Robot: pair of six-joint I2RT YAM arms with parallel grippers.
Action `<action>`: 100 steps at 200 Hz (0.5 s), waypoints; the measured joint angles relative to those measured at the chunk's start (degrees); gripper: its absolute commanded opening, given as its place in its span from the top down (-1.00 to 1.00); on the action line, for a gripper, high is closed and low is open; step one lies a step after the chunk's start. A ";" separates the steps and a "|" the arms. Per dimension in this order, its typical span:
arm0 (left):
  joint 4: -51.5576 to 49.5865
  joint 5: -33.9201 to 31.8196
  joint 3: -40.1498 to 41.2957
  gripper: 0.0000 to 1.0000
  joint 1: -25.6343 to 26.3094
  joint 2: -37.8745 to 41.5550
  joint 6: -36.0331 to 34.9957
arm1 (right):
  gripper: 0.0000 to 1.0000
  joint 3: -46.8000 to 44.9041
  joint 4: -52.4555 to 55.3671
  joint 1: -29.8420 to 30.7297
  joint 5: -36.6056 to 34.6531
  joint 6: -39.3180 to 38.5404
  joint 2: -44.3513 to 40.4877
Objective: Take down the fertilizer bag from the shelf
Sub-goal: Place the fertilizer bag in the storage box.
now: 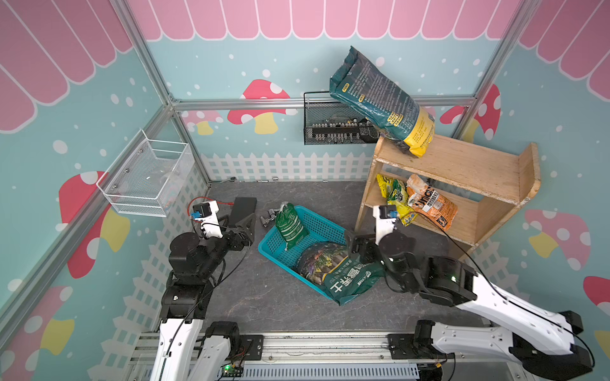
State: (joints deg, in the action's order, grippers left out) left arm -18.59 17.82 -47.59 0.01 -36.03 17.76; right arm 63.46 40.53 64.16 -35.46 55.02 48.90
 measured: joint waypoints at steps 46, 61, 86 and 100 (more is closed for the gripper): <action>0.00 0.00 0.00 -0.99 0.00 -0.26 0.00 | -0.97 -4.44 14.21 0.00 5.44 24.20 1.14; 0.00 0.00 0.02 -0.99 0.00 -0.52 0.00 | -0.97 -4.48 17.57 0.00 7.21 28.74 4.26; 0.00 -0.02 0.11 -0.98 0.00 -0.68 0.00 | -0.97 -5.64 20.04 0.00 9.75 34.18 5.25; 0.00 -0.02 0.11 -0.98 0.00 -0.74 0.00 | -0.97 -6.75 20.85 0.00 10.27 36.46 4.83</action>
State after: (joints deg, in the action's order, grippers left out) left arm -18.59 17.80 -47.48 0.01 -36.77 17.76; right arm 56.71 61.39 64.16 -25.19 91.48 53.74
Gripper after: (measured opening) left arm 0.992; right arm 0.986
